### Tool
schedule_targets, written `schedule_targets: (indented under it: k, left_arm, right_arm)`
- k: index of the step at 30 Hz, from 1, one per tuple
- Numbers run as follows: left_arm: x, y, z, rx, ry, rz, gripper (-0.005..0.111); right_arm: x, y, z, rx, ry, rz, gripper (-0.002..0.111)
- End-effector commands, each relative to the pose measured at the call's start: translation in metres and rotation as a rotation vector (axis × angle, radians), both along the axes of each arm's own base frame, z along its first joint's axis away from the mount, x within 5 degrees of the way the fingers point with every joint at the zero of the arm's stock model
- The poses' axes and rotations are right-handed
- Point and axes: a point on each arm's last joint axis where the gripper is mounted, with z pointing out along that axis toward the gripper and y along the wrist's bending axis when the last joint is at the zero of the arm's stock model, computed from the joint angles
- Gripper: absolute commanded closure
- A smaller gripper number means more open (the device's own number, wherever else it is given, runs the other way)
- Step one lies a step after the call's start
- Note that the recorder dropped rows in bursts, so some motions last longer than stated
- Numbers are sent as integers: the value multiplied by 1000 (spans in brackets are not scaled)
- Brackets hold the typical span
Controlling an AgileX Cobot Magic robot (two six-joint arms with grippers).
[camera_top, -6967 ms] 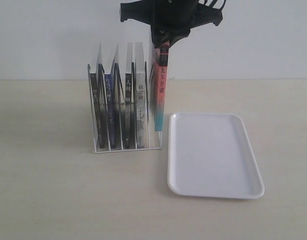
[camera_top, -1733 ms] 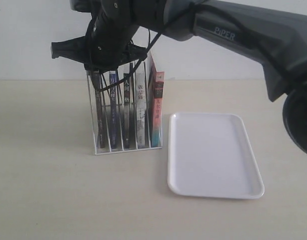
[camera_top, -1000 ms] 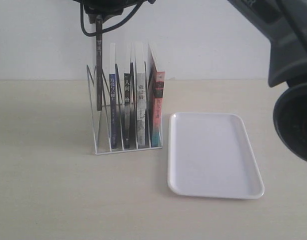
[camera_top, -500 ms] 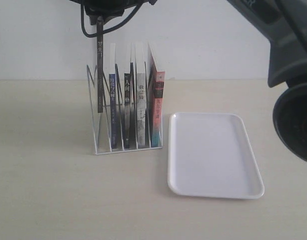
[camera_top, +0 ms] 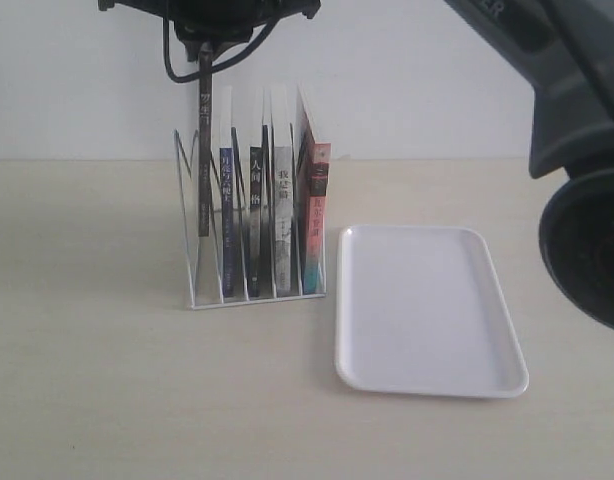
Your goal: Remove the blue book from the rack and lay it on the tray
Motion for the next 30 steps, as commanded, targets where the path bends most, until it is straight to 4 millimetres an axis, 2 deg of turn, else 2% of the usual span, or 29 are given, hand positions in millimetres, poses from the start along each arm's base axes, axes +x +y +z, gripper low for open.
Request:
schedule_targets:
  k: [1, 11, 13, 14, 18, 22, 27, 30]
  left_arm:
    - [0, 0, 3, -1, -22, 2, 102]
    - [0, 0, 3, -1, -22, 2, 102]
    - [0, 0, 3, -1, -22, 2, 102]
    - [0, 0, 3, -1, -22, 2, 102]
    - [0, 0, 3, -1, -22, 2, 102]
    - [0, 0, 3, -1, -22, 2, 102]
    - [0, 0, 3, -1, -22, 2, 102]
    - [0, 0, 3, -1, -22, 2, 102]
  right_arm:
    - [9, 5, -23, -59, 22, -14, 108]
    - [20, 16, -62, -129, 67, 7, 107]
    - [19, 17, -63, -128, 73, 23, 99]
    - [18, 18, -64, -120, 81, 34, 91]
    - [14, 20, -52, -58, 79, 53, 58]
    - [8, 14, -33, -21, 65, 45, 57]
    - [1, -3, 0, -25, -10, -15, 57]
    - [1, -10, 10, -27, -43, -51, 57]
